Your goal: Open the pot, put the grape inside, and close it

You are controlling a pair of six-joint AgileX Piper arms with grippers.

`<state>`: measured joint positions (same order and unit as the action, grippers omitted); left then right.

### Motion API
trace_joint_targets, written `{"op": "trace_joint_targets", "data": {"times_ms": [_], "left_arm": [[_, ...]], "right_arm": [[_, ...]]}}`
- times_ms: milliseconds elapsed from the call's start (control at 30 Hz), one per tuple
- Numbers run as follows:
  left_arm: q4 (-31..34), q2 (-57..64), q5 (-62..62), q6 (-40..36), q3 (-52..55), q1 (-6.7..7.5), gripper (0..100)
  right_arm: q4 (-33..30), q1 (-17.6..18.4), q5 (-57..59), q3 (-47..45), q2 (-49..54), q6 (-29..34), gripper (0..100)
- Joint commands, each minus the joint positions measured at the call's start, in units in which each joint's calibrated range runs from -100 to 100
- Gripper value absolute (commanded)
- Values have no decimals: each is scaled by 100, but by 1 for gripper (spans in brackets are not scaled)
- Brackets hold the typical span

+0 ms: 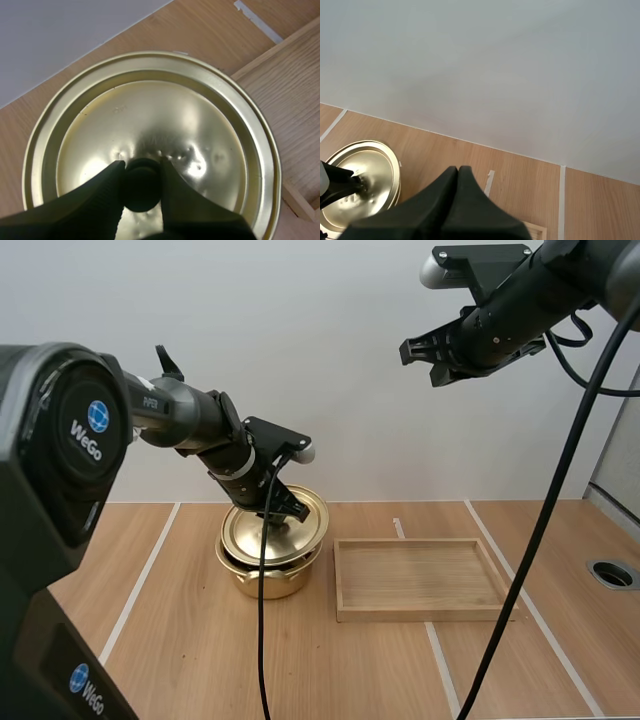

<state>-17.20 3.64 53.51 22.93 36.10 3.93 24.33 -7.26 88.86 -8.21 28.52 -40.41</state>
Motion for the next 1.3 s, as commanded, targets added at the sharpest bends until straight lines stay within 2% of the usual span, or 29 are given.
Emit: {"op": "trace_joint_targets", "data": {"times_ms": [0, 800, 1100, 1267], "left_arm": [[557, -4, -203, -401, 14, 23, 0], [576, -4, -8, -364, 14, 23, 0], [510, -251, 1080, -362, -494, 23, 0], [447, -531, 1211, -362, -507, 23, 0]], "right_arm": [[39, -23, 88, -14, 81, -10, 0], [337, -23, 164, -14, 81, -10, 0], [346, -23, 264, -14, 81, -10, 0], [346, -23, 296, -14, 81, -10, 0]]}}
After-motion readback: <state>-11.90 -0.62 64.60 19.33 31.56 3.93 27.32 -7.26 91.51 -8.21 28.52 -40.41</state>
